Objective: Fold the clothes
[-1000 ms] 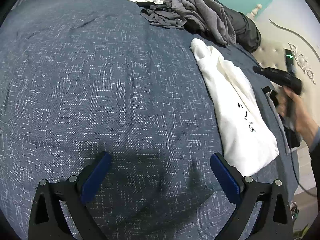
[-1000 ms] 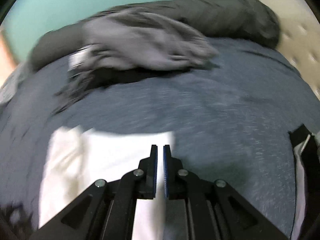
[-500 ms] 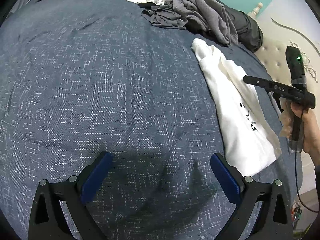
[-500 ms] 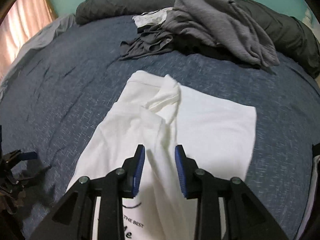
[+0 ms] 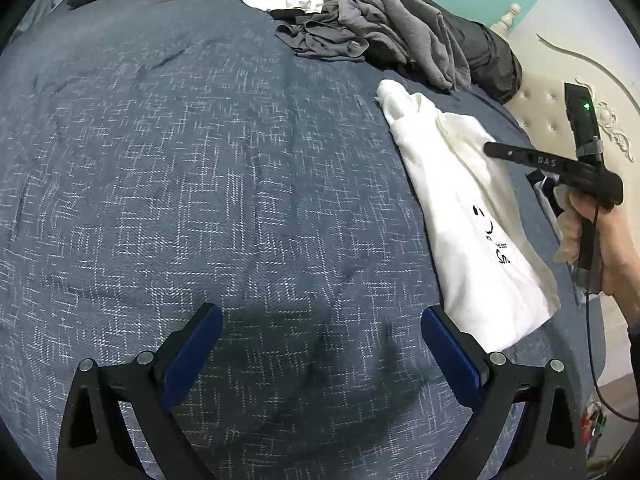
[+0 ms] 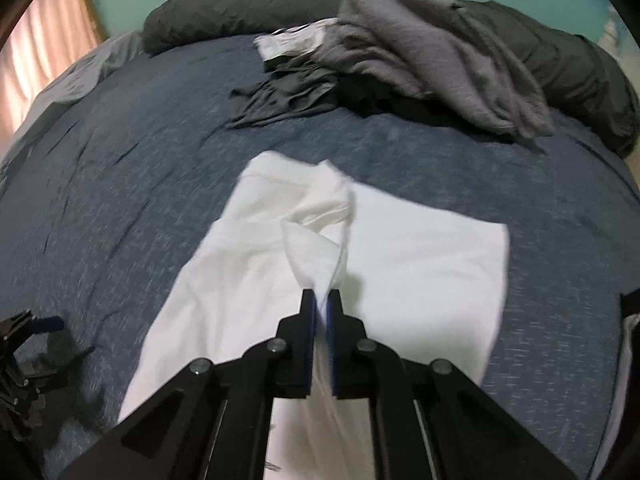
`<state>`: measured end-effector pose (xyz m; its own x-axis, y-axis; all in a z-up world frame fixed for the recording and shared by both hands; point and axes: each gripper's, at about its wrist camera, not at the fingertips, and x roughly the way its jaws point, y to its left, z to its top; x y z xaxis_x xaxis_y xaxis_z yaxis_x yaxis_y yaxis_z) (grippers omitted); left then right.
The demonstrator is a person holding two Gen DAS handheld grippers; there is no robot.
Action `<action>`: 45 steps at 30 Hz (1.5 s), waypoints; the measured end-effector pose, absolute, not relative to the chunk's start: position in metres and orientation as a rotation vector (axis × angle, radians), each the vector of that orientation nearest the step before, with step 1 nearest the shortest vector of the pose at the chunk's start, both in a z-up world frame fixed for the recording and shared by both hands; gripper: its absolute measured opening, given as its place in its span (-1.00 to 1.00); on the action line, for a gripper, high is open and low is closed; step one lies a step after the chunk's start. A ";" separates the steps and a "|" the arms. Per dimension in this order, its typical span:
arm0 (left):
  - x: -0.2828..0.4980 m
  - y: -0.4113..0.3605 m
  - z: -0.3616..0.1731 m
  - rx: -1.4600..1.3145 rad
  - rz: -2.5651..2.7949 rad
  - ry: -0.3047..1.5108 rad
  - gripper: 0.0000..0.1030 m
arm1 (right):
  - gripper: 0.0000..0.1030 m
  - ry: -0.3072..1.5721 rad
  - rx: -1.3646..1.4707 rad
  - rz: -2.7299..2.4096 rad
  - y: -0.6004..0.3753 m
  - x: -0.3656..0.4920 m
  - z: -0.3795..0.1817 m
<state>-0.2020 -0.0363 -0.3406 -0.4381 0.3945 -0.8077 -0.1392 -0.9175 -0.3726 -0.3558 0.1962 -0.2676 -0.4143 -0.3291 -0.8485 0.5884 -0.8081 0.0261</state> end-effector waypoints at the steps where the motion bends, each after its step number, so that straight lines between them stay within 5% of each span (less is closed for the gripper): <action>1: -0.202 -0.036 -0.341 -1.444 2.395 -0.361 0.97 | -0.91 0.369 1.248 -2.249 0.201 -0.358 -0.266; 20: -0.202 -0.031 -0.348 -1.456 2.371 -0.356 0.97 | -0.80 -0.225 1.404 -2.317 0.298 -0.407 -0.301; 22: -0.201 -0.028 -0.347 -1.448 2.377 -0.359 0.97 | -0.57 -0.207 1.391 -2.341 0.301 -0.402 -0.296; 39: -0.177 0.004 -0.322 -1.373 2.378 -0.259 0.97 | -0.56 -0.004 1.334 -2.201 0.266 -0.249 -0.272; 45: -0.155 -0.013 -0.312 -1.369 2.402 -0.313 0.97 | -0.56 -0.152 1.346 -2.139 0.245 -0.197 -0.271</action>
